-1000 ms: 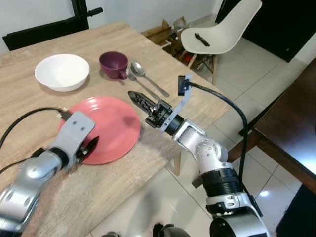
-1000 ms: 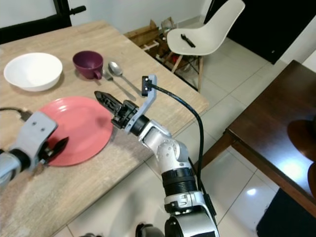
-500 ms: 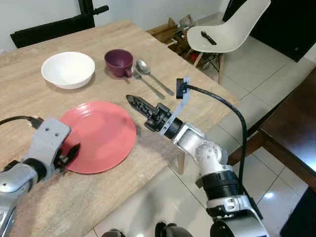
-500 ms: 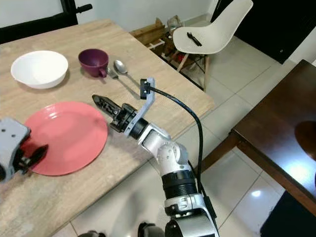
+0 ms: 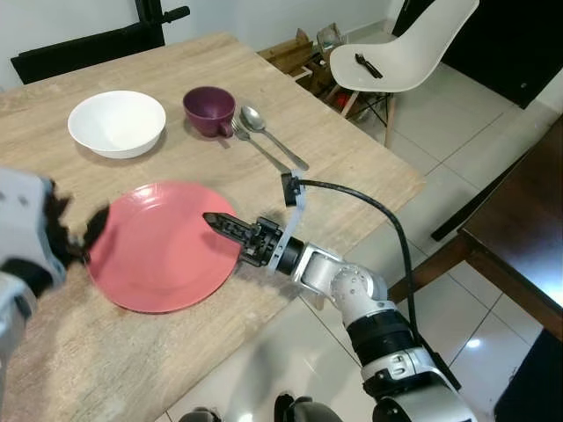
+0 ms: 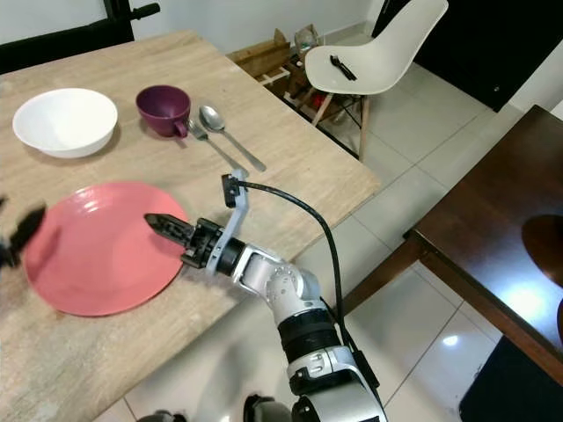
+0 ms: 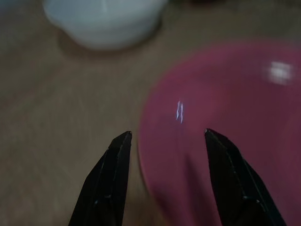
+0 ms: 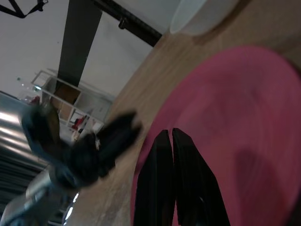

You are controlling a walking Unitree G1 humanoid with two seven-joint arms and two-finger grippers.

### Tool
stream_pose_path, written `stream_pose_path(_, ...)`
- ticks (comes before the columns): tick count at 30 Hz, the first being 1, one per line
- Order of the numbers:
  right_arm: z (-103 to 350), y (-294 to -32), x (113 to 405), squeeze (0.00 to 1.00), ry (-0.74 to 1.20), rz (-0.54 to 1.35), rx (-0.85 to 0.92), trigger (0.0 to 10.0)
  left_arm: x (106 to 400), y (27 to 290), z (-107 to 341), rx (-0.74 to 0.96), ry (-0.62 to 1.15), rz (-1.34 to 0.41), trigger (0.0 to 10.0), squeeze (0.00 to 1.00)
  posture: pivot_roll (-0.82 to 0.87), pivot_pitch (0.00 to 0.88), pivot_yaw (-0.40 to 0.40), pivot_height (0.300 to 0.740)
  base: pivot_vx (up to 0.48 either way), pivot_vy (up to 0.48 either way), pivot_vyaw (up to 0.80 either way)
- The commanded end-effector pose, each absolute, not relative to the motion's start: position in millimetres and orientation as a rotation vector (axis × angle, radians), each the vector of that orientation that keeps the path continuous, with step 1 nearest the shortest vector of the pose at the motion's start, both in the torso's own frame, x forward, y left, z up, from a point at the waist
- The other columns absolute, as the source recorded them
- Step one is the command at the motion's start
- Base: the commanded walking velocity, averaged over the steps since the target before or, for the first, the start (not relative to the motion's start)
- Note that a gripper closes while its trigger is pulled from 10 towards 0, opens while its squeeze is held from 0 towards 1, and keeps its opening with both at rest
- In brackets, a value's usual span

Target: Setting the table

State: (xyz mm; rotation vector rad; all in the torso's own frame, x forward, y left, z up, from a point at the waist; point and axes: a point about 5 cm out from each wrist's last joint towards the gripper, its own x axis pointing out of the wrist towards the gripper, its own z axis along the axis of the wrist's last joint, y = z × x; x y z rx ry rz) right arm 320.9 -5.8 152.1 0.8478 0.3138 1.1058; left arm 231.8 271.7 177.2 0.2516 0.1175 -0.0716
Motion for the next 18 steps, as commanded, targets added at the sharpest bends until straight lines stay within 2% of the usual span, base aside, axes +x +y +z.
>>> stream_pose_path(1,174.9,31.8,309.6,0.0,0.259,1.207,0.92,10.0,228.9,270.1,171.8,0.278,0.132,-0.084,10.0,0.0,0.09,0.108,-0.037,0.74,0.0,0.0,0.0)
stream_pose_path(3,178.3,11.7,317.2,0.0,0.211,1.156,0.907,10.0,221.9,262.9,150.7,0.303,0.235,-0.157,10.0,0.0,0.08,0.106,-0.035,0.74,0.0,0.0,0.0)
stream_pose_path(7,180.6,-2.3,323.2,0.0,0.178,1.118,0.898,10.0,220.1,254.9,139.7,0.301,0.278,-0.209,10.0,0.0,0.07,0.102,-0.032,0.74,0.0,0.0,0.0)
stream_pose_path(11,187.8,-40.8,339.0,0.0,0.084,1.006,0.859,10.0,241.3,227.2,121.4,0.328,0.287,-0.31,10.0,0.0,0.05,0.089,-0.025,0.74,0.0,0.0,0.0)
stream_pose_path(18,191.9,-71.2,346.1,0.0,0.021,0.903,0.8,10.0,266.8,200.3,113.2,0.366,0.284,-0.407,10.0,0.0,0.04,0.081,-0.031,0.74,0.0,0.0,0.0)
